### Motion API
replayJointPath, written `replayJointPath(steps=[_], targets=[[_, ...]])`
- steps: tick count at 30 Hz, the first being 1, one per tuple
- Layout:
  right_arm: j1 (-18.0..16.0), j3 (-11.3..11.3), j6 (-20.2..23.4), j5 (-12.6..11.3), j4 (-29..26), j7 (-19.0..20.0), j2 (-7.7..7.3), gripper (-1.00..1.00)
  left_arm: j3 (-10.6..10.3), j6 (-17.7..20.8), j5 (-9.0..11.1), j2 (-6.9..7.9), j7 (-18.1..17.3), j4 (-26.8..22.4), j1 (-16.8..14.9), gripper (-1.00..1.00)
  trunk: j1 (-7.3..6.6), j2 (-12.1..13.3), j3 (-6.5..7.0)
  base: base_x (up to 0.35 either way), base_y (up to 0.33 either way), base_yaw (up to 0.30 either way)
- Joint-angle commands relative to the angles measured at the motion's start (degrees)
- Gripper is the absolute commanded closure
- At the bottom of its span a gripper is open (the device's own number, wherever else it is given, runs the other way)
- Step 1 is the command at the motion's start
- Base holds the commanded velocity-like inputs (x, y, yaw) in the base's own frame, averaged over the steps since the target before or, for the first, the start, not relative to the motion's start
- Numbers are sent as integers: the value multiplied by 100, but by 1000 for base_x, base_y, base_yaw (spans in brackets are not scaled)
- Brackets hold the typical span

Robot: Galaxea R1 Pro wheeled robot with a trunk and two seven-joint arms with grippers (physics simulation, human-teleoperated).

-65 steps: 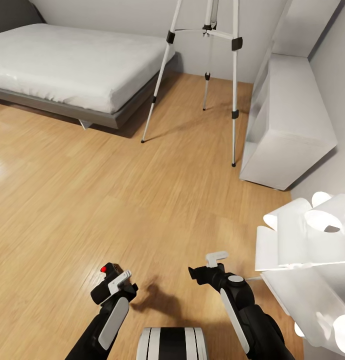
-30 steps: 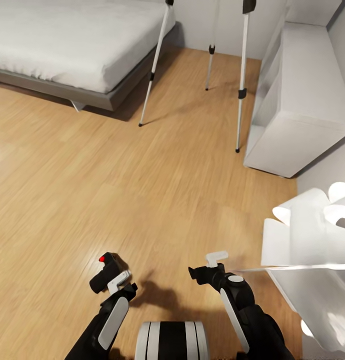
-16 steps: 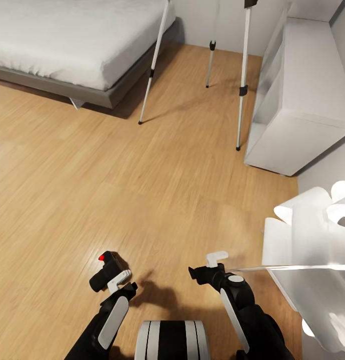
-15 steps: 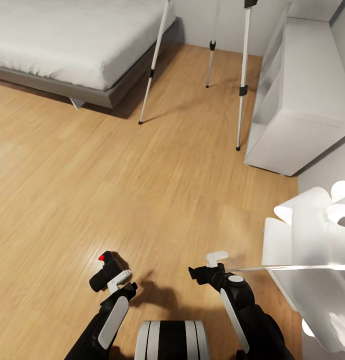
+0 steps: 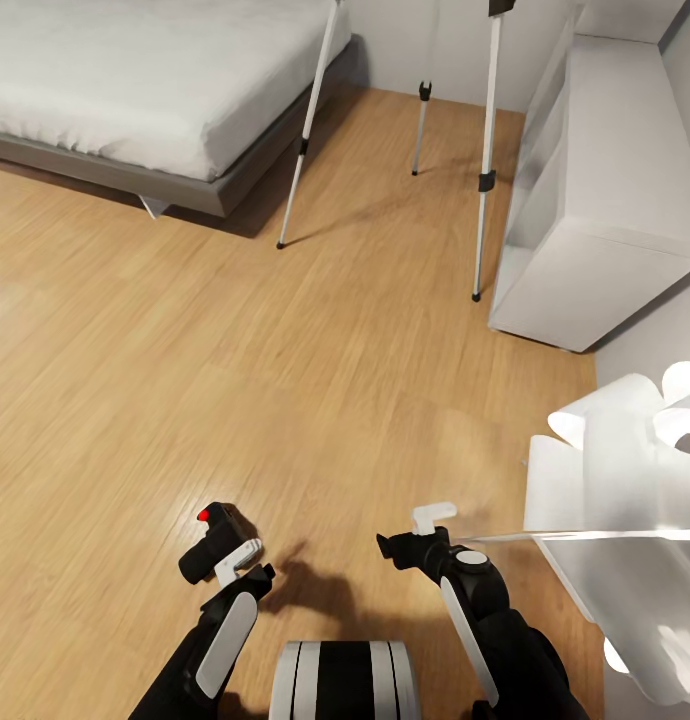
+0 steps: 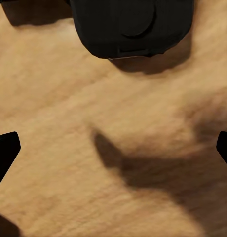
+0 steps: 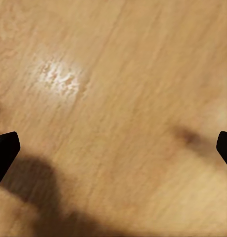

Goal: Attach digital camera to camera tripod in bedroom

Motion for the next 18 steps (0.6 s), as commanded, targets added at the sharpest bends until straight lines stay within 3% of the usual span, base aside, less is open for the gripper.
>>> replayJointPath(steps=[1, 18], targets=[[-2, -4, 29, -2, -6, 13, 2, -100, -10, 16, 30, 1, 40, -10, -1, -100, -1, -1, -3, 0, 0, 0], [-2, -4, 24, 0, -9, 5, 3, -100, -10, 16, 30, 4, 42, -12, -1, -100, -1, -1, -3, 0, 0, 0]])
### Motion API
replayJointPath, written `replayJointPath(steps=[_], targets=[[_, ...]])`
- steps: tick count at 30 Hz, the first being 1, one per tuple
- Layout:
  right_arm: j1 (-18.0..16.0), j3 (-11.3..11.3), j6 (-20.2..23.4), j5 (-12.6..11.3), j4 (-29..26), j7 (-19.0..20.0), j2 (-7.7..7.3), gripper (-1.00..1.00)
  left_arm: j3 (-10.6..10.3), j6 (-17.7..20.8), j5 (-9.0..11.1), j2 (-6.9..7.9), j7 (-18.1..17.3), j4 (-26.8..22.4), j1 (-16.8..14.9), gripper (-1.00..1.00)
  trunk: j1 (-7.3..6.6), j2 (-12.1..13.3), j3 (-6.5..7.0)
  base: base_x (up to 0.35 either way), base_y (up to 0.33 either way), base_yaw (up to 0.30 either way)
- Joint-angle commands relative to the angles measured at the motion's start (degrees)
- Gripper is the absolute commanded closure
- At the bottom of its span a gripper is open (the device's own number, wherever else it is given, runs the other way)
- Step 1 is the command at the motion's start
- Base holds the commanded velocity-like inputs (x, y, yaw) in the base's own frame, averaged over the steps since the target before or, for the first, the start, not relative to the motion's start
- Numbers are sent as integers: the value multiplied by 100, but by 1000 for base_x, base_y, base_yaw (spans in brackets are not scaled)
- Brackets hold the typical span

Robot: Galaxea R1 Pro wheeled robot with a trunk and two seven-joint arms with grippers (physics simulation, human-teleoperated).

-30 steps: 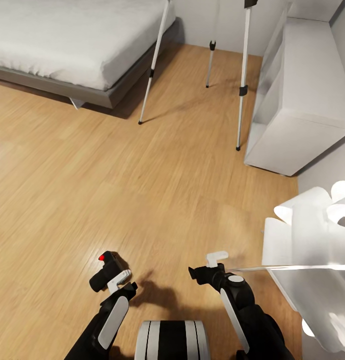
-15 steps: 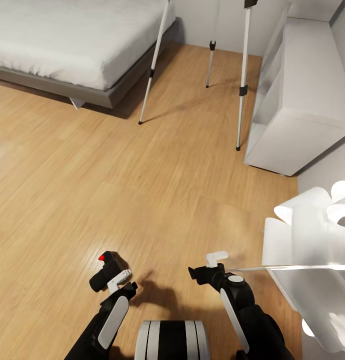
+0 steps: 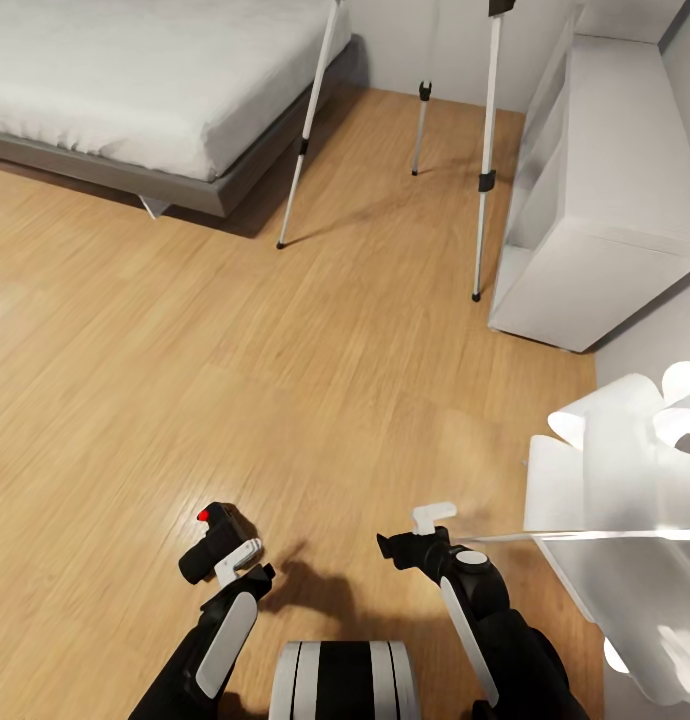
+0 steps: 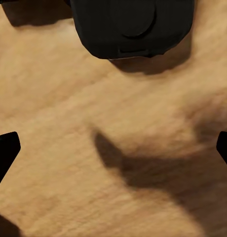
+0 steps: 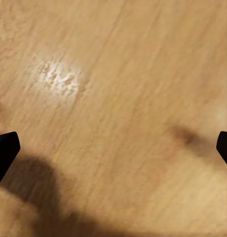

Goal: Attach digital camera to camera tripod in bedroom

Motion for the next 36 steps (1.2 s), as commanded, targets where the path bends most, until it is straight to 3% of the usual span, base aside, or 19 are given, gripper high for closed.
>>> replayJointPath(steps=[1, 15, 36], targets=[[-2, -4, 29, -2, -7, 15, 1, -100, -10, 16, 30, 2, 39, -9, -1, -100, -1, -1, -3, 0, 0, 0], [-2, -4, 29, -2, -8, 16, 1, -100, -10, 16, 30, 1, 39, -17, -1, -100, 35, -20, -314, 0, 0, 0], [-2, -4, 28, 10, -9, 22, -7, -100, -53, 10, 27, -22, 17, -108, -1, -100, 35, -20, -314, 0, 0, 0]])
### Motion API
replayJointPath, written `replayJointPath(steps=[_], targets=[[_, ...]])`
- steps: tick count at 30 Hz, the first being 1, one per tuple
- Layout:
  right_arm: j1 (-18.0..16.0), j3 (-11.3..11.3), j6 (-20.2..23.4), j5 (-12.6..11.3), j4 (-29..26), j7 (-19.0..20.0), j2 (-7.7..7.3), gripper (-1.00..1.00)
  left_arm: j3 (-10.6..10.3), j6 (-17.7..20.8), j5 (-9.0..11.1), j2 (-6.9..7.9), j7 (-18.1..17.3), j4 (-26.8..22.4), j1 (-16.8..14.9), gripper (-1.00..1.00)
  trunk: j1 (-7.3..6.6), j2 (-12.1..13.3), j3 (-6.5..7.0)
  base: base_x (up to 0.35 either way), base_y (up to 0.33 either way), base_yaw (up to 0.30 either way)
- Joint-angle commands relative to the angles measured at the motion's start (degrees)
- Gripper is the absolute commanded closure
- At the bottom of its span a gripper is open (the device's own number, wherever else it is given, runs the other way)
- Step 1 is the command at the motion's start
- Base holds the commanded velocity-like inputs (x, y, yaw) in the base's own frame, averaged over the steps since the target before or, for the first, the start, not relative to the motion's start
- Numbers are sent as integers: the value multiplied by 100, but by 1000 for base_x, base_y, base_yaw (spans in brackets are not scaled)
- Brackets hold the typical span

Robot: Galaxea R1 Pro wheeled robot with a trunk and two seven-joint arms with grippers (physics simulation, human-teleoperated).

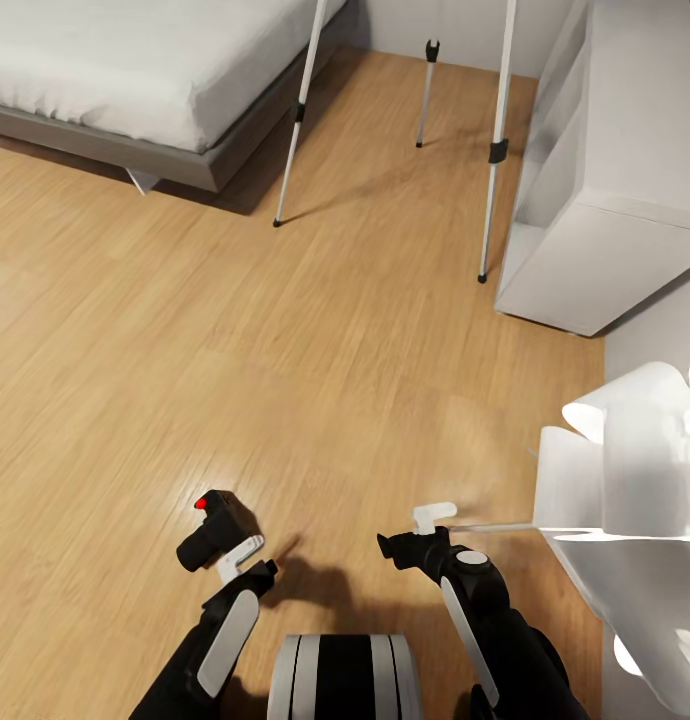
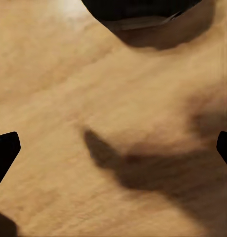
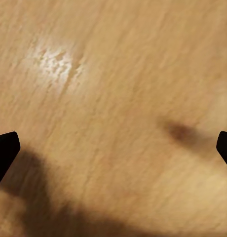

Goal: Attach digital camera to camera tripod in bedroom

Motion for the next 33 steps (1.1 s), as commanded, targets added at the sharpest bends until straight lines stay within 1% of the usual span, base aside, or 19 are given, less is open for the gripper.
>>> replayJointPath(steps=[1, 5, 9, 12, 15, 16, 17, 19, 25, 33], targets=[[-2, -4, 29, 1, -7, 16, 1, -100, -17, 15, 12, 0, 29, -48, -1, -100, -1, -1, -3, 0, 0, 0], [-2, -4, 29, 3, -7, 16, 1, -100, -32, -68, -10, 1, 15, -106, -1, -100, -1, -1, -3, 0, 0, 0], [-2, -4, 29, 4, -7, 15, 1, -100, -44, -353, -22, 9, -32, -155, -1, -100, -1, -1, -3, 0, 0, 0], [-2, -4, 29, 4, -7, 12, 1, -100, -49, -566, -25, 24, -177, -156, -1, -100, -1, -1, -3, 0, 0, 0], [-2, -4, 29, 5, -7, 10, 1, -100, -52, -689, -36, 46, -448, -145, -1, -100, -1, -1, -3, 0, 0, 0], [-2, -4, 29, 5, -7, 9, 1, -100, -50, -742, -46, 57, -676, -140, -1, -100, -1, -1, -3, 0, 0, 0], [-2, -4, 25, 5, -7, 9, 1, -100, -44, -805, -67, 74, -1045, -129, -1, -100, -1, -1, -3, 0, 0, 0], [-2, -4, 26, 5, -7, 8, 1, -100, -42, -824, -89, 79, -1147, -127, -1, -100, -1, -1, -3, 0, 0, 0], [-2, -4, 22, 3, -7, 8, 3, -100, -37, -853, -204, 86, -1280, -112, -1, -100, -1, -1, -3, 0, 0, 0], [-2, -4, 20, 0, -7, 8, 9, -100, -29, -878, -452, 102, -1326, -90, -1, -100, -1, -1, -3, 0, 0, 0]])
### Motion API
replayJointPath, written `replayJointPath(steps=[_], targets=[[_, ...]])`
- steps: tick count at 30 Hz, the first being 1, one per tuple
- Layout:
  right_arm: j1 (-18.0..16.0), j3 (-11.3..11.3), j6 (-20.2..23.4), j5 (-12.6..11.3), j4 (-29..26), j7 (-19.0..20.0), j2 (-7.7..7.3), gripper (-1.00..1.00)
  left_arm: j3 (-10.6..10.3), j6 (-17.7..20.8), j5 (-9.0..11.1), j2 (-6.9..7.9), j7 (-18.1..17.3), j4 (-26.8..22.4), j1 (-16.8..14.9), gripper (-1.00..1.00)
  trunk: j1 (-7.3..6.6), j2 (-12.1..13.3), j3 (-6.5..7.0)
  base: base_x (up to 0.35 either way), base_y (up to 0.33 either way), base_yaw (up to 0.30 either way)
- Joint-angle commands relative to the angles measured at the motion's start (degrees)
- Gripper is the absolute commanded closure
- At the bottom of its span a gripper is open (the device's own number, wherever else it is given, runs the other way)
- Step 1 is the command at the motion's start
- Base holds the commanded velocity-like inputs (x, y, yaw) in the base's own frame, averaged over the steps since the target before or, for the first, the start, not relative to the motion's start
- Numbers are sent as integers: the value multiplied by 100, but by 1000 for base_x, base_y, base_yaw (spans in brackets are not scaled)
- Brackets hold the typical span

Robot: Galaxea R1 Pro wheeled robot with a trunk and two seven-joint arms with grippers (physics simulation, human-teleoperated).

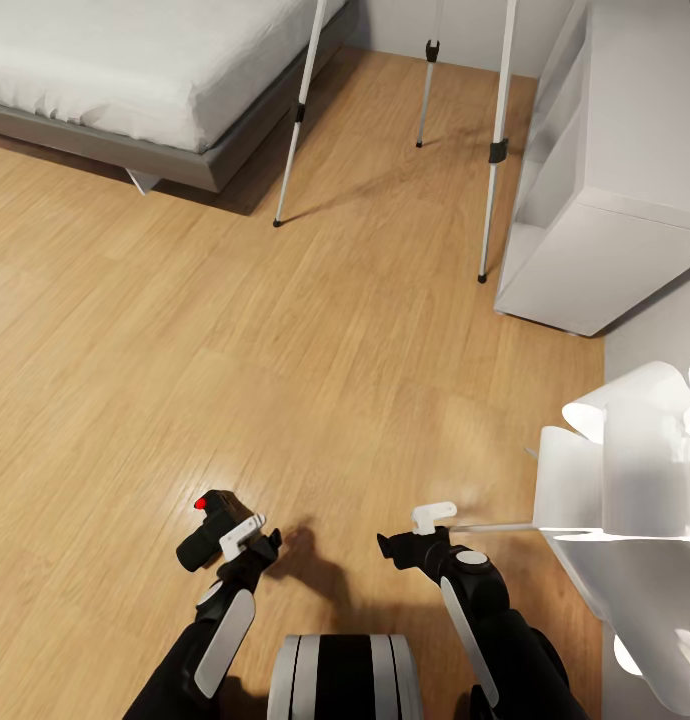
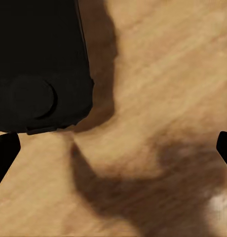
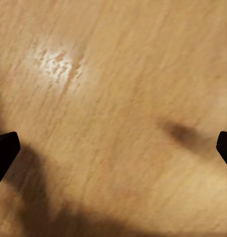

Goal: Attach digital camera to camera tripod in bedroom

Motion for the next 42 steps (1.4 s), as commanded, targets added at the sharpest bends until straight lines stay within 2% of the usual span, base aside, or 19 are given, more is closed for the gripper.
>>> replayJointPath(steps=[1, 8, 15, 19, 42], targets=[[-2, -4, 29, -2, -7, 15, 1, -100, -11, 16, 15, 3, 37, -8, -1, -100, -1, -1, -3, 0, 0, 0], [-2, 3, 28, 3, -5, 15, 2, -100, 28, 12, -50, 13, 178, 1, -1, -100, -1, -1, -3, 0, 0, 0], [-2, 5, 28, 3, -5, 15, 2, -100, 40, 7, -54, 14, 684, 2, -1, -100, -1, -1, -3, 0, 0, 0], [-2, 5, 29, 4, -5, 15, 2, -100, 42, 4, -55, 15, 806, -1, -1, -100, -1, -1, -3, 0, 0, 0], [-2, 5, 29, 2, -7, 15, 2, -100, 33, 4, -55, -2, 890, 76, -1, -100, -1, -1, -3, 1, 0, 0]])
